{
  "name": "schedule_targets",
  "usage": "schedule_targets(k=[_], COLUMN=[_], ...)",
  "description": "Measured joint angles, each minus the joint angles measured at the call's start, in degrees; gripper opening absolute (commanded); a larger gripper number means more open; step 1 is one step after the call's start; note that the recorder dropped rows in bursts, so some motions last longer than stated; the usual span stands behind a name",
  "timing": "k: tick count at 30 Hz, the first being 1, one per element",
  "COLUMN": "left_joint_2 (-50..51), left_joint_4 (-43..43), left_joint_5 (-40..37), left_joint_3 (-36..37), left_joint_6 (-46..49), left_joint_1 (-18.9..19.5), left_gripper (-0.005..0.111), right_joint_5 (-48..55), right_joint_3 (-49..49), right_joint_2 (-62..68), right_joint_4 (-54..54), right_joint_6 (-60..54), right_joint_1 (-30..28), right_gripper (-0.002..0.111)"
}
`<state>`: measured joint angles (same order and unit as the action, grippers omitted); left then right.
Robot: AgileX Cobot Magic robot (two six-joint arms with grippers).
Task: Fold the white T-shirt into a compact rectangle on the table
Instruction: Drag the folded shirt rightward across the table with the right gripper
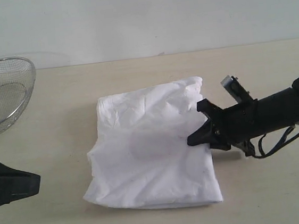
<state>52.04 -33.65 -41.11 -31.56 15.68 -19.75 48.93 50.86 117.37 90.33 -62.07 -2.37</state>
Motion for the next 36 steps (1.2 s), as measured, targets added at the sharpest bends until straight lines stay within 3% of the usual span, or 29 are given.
schedule_targets(k=[13, 19, 25, 36], left_joint_2=[0.00, 0.00, 0.00, 0.00], left_joint_4=[-0.10, -0.10, -0.10, -0.76], left_joint_5=[1.43, 1.70, 1.70, 1.70], left_joint_3=[0.00, 0.00, 0.00, 0.00], left_joint_6=[0.00, 0.00, 0.00, 0.00], left_joint_1=[0.00, 0.00, 0.00, 0.00], left_gripper=[0.004, 0.004, 0.004, 0.004], right_joint_5=[1.01, 7.20, 13.05, 14.15], right_joint_3=[19.06, 32.41, 40.46, 43.37], right_joint_2=[-0.32, 4.38, 8.94, 13.88], right_joint_4=[-23.89, -36.40, -39.59, -42.43], right_joint_6=[19.49, 28.80, 31.44, 32.21], right_joint_1=[-9.40, -13.07, -16.26, -22.56], right_gripper=[0.000, 0.000, 0.000, 0.000])
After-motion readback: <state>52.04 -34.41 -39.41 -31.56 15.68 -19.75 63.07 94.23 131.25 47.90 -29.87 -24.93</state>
